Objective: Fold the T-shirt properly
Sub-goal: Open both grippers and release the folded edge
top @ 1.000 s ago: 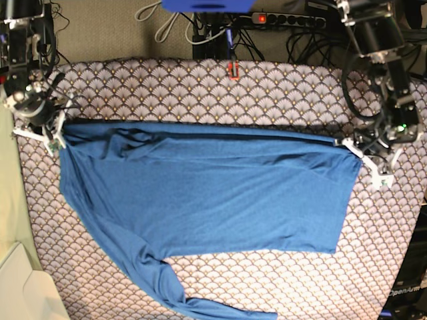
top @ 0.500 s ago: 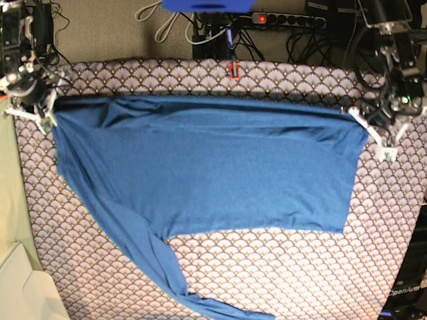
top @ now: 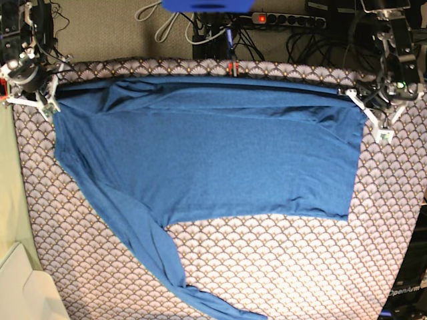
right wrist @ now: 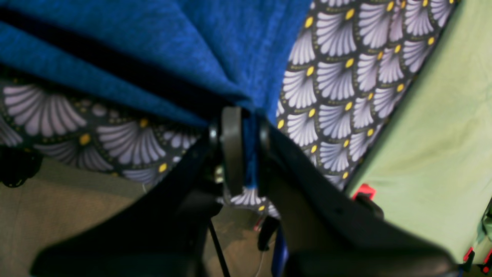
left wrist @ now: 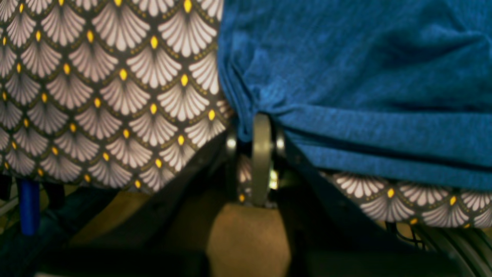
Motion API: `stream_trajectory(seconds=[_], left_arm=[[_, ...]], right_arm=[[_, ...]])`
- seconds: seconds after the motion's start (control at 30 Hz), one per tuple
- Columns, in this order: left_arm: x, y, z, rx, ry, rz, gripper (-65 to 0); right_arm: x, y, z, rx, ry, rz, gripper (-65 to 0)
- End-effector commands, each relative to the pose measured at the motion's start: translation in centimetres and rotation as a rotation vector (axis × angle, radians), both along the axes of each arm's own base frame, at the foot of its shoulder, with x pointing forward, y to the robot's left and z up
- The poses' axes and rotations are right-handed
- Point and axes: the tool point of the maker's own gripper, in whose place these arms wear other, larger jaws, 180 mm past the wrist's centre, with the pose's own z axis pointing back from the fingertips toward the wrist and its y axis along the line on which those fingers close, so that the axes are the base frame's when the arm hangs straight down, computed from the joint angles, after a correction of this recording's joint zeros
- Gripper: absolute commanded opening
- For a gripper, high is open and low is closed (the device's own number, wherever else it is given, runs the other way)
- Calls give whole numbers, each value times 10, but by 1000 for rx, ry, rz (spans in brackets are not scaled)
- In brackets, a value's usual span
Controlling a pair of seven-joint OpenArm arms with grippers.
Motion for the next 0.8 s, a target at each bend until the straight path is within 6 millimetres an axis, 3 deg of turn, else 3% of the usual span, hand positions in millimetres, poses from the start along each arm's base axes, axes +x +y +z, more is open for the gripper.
stream_trajectory(seconds=[0.0,0.57,0.7,0.77], left_arm=[[7,8,10,32,-28,-2,-645],[5,11,9,36,-20,1,-641],[4,10,8,37,-11,-3,-633],[4,11,9,38,-10,-3,-581]], right_arm=[[7,-9,9,-34,-23,6,-650],[3,-8,6,-28,-14,-8,-648],[1,-7,5,-24,-11,-11,-564],[1,-2,4,-12,-15,-15,-491]])
